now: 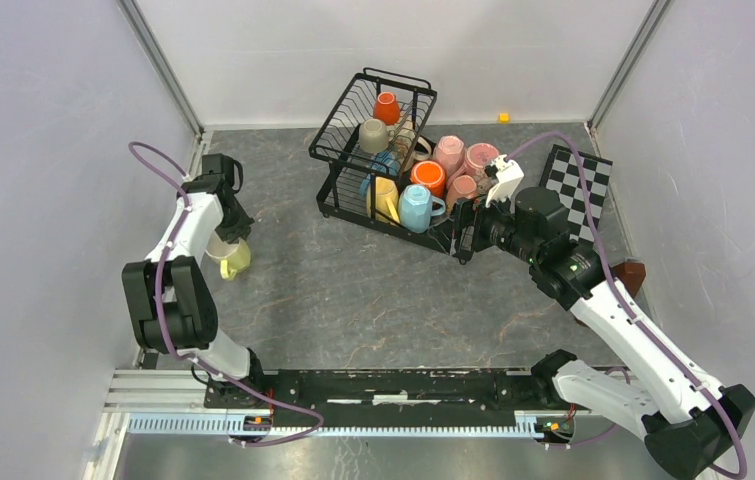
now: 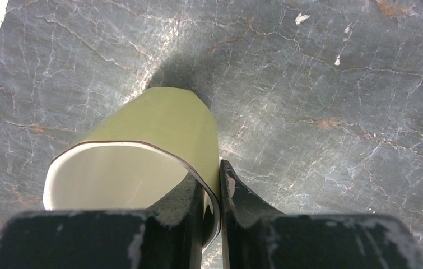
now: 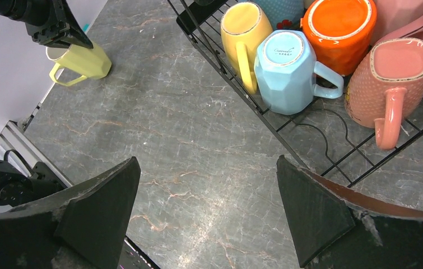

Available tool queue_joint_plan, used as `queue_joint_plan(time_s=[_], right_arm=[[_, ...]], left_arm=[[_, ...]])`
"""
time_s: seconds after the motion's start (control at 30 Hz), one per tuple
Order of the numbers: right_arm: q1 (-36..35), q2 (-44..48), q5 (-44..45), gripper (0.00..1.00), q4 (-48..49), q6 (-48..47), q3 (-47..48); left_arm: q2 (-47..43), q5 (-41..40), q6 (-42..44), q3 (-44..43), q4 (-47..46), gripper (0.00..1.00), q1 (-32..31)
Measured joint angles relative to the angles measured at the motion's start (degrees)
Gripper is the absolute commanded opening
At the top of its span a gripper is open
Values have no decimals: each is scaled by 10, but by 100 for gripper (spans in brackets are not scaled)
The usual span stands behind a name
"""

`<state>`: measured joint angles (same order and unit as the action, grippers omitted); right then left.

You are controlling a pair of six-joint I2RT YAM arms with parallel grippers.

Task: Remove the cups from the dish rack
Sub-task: Place the cup at the center of the board.

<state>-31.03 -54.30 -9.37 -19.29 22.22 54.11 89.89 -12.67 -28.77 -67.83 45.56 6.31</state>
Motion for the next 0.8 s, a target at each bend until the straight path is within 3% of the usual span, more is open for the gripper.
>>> queue_joint_plan(time_s=[0.3, 0.47, 0.8], right_arm=[[0, 0, 0, 98, -1, -1, 0], [0, 0, -1, 98, -1, -1, 0], [0, 0, -7, 98, -1, -2, 0]], left_arm=[[14, 5, 2, -3, -11, 8, 1], [15, 8, 2, -3, -14, 20, 1], [14, 9, 2, -2, -26, 33, 1]])
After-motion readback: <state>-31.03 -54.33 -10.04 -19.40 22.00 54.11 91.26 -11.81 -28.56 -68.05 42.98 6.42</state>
